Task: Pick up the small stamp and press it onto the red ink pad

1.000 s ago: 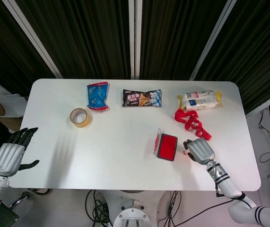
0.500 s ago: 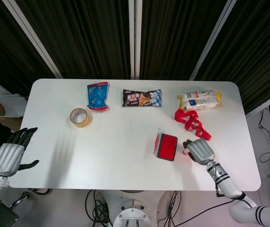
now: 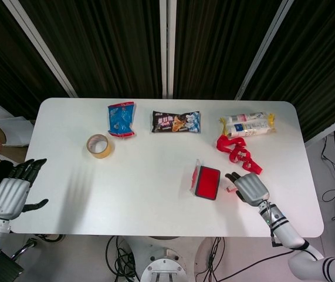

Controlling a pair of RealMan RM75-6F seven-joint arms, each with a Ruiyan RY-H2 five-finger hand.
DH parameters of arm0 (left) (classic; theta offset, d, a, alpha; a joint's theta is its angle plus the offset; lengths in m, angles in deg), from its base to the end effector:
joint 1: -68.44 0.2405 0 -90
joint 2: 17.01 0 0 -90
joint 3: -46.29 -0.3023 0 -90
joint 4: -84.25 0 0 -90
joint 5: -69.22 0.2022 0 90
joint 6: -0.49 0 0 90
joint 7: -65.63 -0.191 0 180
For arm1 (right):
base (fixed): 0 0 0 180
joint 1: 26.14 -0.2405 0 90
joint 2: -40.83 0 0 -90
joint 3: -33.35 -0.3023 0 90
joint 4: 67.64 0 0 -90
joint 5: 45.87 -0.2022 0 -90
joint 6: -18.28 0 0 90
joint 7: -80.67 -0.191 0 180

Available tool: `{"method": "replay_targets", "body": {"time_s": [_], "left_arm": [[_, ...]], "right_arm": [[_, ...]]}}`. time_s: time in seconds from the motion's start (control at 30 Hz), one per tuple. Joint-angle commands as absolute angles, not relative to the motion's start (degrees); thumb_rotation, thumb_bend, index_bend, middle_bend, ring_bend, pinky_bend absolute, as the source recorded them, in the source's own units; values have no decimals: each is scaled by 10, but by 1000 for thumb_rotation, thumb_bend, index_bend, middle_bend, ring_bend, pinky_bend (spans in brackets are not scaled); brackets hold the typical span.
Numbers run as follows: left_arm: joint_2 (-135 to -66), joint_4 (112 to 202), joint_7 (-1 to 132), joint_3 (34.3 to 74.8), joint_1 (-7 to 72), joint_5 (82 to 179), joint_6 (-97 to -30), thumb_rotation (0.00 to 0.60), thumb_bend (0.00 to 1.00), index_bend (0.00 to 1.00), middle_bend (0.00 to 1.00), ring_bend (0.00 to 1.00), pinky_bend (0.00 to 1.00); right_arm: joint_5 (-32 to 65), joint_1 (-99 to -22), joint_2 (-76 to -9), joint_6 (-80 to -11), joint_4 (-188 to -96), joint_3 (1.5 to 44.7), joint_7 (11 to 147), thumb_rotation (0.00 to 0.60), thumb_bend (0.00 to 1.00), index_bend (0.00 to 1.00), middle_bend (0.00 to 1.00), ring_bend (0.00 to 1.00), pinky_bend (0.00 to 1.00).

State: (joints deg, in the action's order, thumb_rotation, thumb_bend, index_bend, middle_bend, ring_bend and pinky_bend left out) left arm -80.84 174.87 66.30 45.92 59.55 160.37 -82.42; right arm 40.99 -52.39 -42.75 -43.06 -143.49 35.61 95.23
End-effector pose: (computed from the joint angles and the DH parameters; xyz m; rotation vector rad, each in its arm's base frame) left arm -0.3323 0.2423 0.1674 -1.5606 -0.8690 -0.9209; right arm -0.3013 -0.3226 -0.0039 2.0005 -0.7263 0.6803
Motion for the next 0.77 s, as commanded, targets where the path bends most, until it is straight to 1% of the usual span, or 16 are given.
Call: {"method": "replay_targets", "body": {"time_s": [0.03,0.13,0.2,0.23,0.27,0.3,0.33,0.37,0.4,0.43,0.47,0.57,0.67,0.77], "left_arm": [[-805,1750,663,459,597,1604,-827,599,6,52,112,99,163],[-802,1751,665,460,598,1604,-830,599,6,51,112,99,163],[-803,1751,666,460,599,1605,-831,598,6,51,112,99,163],[-803,1751,667,460,599,1605,-831,598,6,52,113,99,163],[-804,1750,668,460,599,1606,-832,598,6,52,113,99,163],[-805,1750,669,461,599,1606,-833,598,6,51,112,99,163],[-806,1750,670,461,598,1606,-833,598,6,51,112,99,163],[-806,1750,670,462,598,1607,-834,597,6,51,112,99,163],[-806,1751,670,463,597,1607,-834,596,6,51,112,99,163],[-806,1751,669,464,596,1607,-833,596,6,52,112,99,163],[-806,1752,668,464,596,1607,-833,595,6,52,113,99,163],[-808,1749,663,470,595,1608,-841,597,7,52,112,99,163],[-813,1742,654,476,598,1609,-856,596,6,53,111,99,163],[-808,1745,650,477,600,1604,-856,596,7,54,111,99,163]], "right_arm": [[422,-503,-377,-472,-1487,364,963,600,260,125,249,787,931],[433,-471,-319,-532,-1542,368,964,600,236,88,231,785,930],[441,-447,-290,-582,-1566,368,952,600,213,72,220,760,913],[445,-428,-278,-618,-1574,366,938,600,194,60,207,704,890],[448,-415,-273,-644,-1576,365,924,600,168,43,182,608,835],[449,-398,-270,-675,-1570,362,905,600,125,22,131,424,684],[447,-385,-271,-696,-1563,358,895,600,71,5,70,218,446],[442,-374,-274,-714,-1553,353,892,600,41,0,37,113,281],[428,-360,-277,-728,-1545,348,894,600,8,0,5,10,74],[416,-352,-279,-733,-1543,345,895,600,0,0,0,0,18],[404,-345,-279,-734,-1544,342,897,600,0,0,0,0,0],[371,-335,-278,-722,-1548,332,895,600,0,0,0,0,0],[361,-333,-284,-714,-1540,323,883,600,0,0,0,0,0],[361,-335,-289,-705,-1536,318,879,600,0,0,0,0,0]]}}
